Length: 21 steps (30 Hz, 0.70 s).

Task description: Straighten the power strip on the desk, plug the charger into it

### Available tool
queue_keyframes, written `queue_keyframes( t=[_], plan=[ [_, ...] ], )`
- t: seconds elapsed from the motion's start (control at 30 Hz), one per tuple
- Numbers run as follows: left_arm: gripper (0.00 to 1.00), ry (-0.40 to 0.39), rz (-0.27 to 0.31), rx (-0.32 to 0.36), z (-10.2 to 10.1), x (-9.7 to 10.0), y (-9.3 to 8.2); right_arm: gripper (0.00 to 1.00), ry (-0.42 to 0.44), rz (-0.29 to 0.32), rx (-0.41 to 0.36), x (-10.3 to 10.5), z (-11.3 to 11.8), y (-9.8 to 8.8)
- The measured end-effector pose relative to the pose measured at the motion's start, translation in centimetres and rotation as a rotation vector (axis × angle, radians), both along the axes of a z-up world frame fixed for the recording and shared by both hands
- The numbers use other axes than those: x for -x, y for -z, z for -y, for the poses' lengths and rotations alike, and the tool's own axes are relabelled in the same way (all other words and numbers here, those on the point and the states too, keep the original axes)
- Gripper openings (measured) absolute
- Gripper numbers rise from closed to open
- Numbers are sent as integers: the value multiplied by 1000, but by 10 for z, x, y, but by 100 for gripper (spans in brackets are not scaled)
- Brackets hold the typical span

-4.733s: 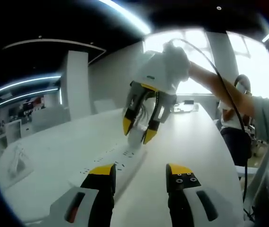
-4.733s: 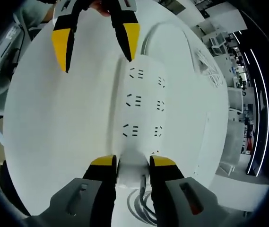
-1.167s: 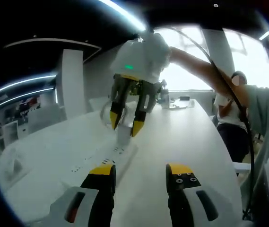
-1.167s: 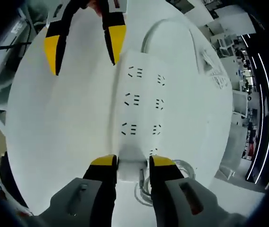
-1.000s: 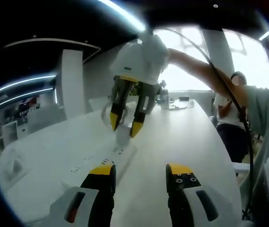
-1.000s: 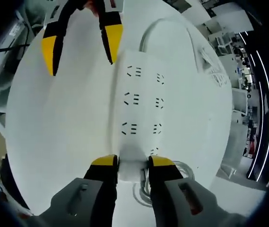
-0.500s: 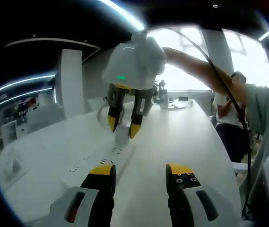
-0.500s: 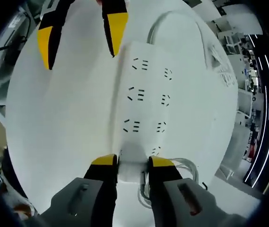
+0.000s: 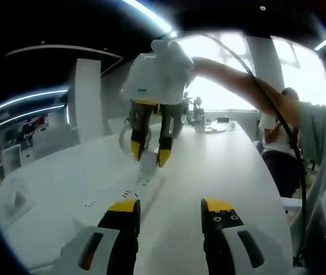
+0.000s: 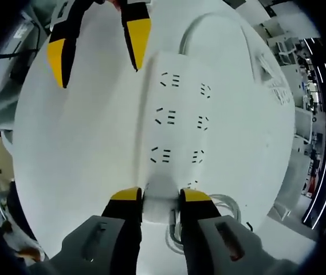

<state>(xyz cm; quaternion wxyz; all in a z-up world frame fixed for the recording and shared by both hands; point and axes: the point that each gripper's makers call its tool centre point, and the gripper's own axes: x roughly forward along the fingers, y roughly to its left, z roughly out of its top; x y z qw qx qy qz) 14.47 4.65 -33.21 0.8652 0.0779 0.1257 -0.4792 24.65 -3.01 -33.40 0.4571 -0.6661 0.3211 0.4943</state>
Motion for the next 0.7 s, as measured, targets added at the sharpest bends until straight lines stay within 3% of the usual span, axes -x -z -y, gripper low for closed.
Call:
queue_keyframes(
  t=[0.13, 0.23, 0.3, 0.4, 0.57, 0.7],
  plan=[
    [44, 2, -2, -2, 1, 0, 1, 23, 0, -1, -12, 1, 0, 2],
    [44, 1, -2, -2, 0, 0, 1, 23, 15, -84, -111, 1, -1, 1],
    [44, 0, 0, 0, 0, -1, 0, 23, 31, -88, -129, 0, 2, 1],
    [43, -1, 1, 10, 0, -2, -2, 23, 15, -75, -103, 0, 1, 2],
    [43, 5, -4, -6, 2, -2, 1, 24, -4, -45, 46, -3, 3, 5],
    [44, 8, -3, -4, 2, -1, 1, 24, 19, -67, -17, -5, 6, 4]
  ],
)
